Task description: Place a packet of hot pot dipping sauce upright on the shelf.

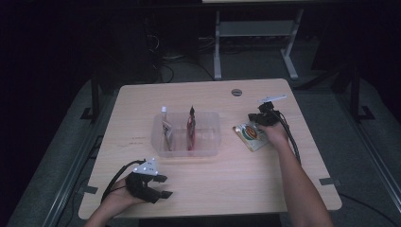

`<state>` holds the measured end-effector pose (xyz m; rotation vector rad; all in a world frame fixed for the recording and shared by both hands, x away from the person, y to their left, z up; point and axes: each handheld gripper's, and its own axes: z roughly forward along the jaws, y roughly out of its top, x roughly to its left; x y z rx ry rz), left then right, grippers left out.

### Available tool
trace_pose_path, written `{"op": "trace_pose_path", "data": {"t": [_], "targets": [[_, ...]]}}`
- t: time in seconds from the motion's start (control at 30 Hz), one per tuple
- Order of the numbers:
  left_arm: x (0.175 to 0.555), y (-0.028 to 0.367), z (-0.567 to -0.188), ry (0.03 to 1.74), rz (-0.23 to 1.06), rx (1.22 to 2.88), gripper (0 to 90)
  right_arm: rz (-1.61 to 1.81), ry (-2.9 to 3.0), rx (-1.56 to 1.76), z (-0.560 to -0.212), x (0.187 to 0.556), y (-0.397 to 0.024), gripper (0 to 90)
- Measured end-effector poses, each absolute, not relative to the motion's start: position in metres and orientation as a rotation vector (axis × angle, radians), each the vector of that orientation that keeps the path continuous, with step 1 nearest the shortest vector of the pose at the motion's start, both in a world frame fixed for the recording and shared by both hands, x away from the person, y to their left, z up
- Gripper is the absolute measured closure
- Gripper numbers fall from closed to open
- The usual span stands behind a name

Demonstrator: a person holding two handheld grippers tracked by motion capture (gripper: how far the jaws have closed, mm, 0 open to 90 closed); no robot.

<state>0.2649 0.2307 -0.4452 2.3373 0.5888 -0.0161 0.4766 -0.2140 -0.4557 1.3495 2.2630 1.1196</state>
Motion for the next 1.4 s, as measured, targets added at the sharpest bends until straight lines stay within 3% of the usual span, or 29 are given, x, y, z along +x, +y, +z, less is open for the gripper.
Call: {"op": "trace_pose_path", "data": {"t": [0.4,1.07,1.4], "targets": [[0.265,0.229,-0.445,0.579,-0.012,2.344,36.2,1.036,2.331,1.315,-0.459,0.471,-0.217,89.7],[0.264,0.226,-0.445,0.566,-0.016,2.349,36.2,1.0,2.51,1.129,-0.456,0.405,-0.218,89.7],[0.264,0.227,-0.446,0.565,-0.018,2.35,36.2,1.023,2.309,1.306,-0.447,0.407,-0.285,89.6]]}}
